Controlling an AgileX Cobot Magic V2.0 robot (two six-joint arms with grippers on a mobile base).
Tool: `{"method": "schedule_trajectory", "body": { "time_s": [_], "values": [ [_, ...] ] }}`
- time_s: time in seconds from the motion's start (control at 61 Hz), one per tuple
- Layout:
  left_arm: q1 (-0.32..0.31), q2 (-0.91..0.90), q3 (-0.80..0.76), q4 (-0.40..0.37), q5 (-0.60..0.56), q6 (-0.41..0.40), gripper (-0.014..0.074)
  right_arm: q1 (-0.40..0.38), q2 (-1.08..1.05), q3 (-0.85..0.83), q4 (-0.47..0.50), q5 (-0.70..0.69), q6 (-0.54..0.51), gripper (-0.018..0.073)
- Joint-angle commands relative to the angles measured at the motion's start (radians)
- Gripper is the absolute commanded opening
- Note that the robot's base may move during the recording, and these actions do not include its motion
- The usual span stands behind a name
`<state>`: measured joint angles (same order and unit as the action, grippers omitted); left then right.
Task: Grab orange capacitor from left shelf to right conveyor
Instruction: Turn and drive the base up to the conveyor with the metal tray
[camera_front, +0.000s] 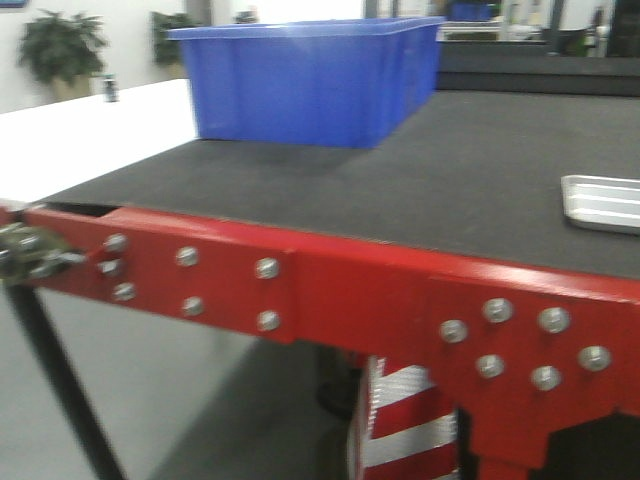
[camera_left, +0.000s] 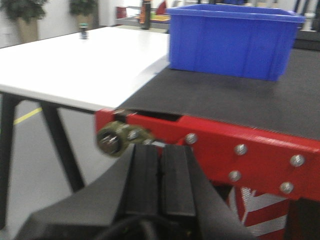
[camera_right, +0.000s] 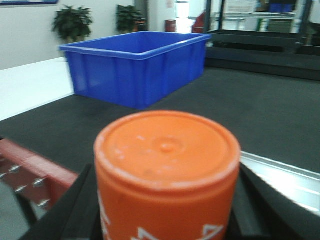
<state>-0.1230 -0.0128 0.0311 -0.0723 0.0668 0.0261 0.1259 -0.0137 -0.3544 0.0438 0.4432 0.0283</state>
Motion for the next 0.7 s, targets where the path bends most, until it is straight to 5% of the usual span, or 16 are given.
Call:
{"method": "schedule_trajectory", "body": {
  "time_s": [0.0,0.344,0.689],
  "values": [
    [0.004,-0.012,-0.004,-0.002,-0.091,-0.002,-0.0127,-0.006,0.010,-0.029,0.000,-0.096,-0.003,0.0087],
    [0.072,-0.012,-0.004,-0.002,-0.091,-0.002,-0.0127,-0.006,0.010,-0.029,0.000,-0.096,-0.003,0.0087],
    [0.073,-0.012,-0.004,-0.002,-0.091,-0.002,-0.0127,-0.006,0.010,-0.029,0.000,-0.096,-0.003,0.0087]
  ]
}}
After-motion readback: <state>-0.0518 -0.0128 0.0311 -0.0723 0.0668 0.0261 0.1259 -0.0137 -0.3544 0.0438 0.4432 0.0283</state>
